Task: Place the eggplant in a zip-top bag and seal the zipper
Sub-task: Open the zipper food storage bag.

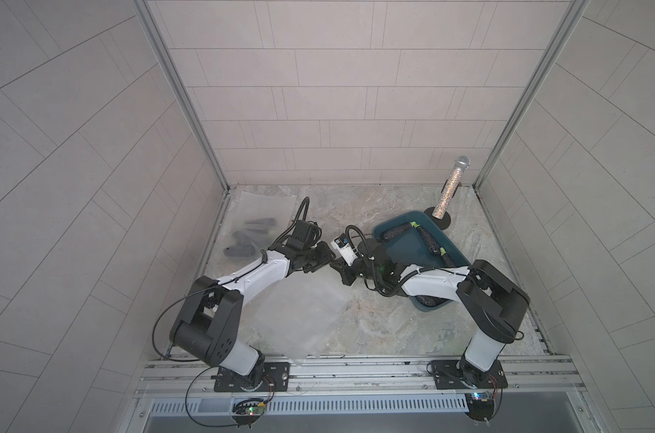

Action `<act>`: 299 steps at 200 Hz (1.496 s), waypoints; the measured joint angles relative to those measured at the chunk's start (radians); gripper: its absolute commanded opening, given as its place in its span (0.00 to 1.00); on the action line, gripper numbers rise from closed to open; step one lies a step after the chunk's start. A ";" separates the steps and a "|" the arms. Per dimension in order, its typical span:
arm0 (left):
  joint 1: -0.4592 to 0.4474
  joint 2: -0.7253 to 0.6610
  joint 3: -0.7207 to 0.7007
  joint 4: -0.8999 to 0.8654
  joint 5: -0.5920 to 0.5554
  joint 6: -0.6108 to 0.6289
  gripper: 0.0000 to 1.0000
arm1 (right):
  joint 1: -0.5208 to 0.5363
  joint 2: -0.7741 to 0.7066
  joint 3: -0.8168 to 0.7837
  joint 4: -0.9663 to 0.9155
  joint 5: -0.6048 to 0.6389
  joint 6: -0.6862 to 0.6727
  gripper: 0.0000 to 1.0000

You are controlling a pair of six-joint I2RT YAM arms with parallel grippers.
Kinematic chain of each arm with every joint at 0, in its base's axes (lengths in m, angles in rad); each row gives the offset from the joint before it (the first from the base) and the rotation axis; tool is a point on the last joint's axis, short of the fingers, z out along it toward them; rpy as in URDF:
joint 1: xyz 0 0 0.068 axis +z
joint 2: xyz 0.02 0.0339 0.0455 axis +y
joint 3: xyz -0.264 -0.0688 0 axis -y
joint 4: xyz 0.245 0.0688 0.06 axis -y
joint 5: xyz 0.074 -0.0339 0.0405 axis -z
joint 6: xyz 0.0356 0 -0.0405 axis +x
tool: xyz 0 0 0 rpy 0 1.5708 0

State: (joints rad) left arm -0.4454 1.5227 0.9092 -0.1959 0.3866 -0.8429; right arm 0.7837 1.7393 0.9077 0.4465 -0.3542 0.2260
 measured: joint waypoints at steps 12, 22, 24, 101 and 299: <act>0.000 0.001 -0.005 0.012 0.006 -0.009 0.26 | 0.001 0.000 -0.002 0.004 -0.004 0.000 0.00; 0.000 0.001 -0.006 0.020 0.009 -0.007 0.20 | 0.001 0.000 -0.002 0.007 -0.005 0.000 0.00; 0.000 0.001 -0.006 0.022 0.010 -0.013 0.19 | 0.001 0.000 -0.002 0.007 -0.005 0.000 0.00; 0.005 0.001 -0.006 0.026 0.010 0.003 0.00 | -0.013 -0.002 -0.005 0.016 -0.035 0.024 0.20; -0.029 -0.103 -0.080 0.139 0.005 0.175 0.00 | -0.113 -0.113 0.119 -0.346 -0.185 0.108 0.40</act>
State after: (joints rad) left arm -0.4740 1.4193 0.8291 -0.0570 0.3912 -0.6678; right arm 0.6708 1.6264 1.0264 0.1005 -0.5396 0.3344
